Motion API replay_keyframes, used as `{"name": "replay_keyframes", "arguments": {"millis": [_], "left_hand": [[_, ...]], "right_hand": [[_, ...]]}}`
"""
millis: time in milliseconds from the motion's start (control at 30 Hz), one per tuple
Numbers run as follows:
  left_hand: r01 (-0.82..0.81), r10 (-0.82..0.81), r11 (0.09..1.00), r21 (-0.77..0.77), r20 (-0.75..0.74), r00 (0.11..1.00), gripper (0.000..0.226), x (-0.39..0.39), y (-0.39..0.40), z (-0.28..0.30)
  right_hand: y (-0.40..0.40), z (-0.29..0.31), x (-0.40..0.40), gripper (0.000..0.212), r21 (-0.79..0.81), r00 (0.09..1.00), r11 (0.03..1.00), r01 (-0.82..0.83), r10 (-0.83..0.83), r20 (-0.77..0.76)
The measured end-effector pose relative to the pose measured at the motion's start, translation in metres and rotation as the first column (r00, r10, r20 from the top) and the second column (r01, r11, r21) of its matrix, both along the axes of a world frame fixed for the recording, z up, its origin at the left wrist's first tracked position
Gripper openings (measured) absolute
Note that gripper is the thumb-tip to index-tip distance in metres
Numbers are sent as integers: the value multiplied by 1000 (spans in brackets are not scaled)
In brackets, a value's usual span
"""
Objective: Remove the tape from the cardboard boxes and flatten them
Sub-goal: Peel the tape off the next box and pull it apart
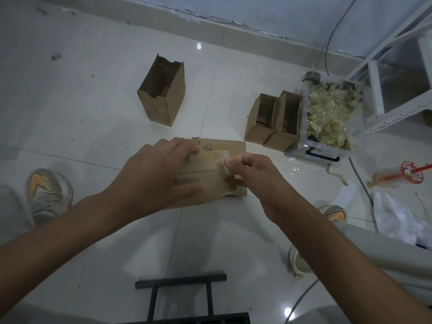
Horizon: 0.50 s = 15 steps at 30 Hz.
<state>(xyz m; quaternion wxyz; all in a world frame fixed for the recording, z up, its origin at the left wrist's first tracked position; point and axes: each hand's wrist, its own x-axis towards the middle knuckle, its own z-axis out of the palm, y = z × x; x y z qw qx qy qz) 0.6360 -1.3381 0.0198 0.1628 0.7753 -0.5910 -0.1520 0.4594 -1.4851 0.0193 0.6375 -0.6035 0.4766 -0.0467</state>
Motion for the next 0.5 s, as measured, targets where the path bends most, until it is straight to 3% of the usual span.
{"name": "replay_keyframes", "arguments": {"millis": [100, 200, 300, 500], "left_hand": [[-147, 134, 987, -70, -162, 978, 37, 5, -2, 0], [-153, 133, 978, -142, -142, 981, 8, 8, -2, -1], [-168, 158, 974, -151, -74, 985, 8, 5, -3, -1], [-272, 240, 950, -154, -201, 950, 11, -2, -6, -4]], "right_hand": [[1, 0, -1, 29, 6, 1000, 1000, 13, -13, -9], [6, 0, -1, 25, 11, 1000, 1000, 11, -11, 0], [8, -1, -1, 28, 3, 1000, 1000, 17, -17, -7], [14, 7, -2, 27, -36, 1000, 999, -10, 9, -6]]}}
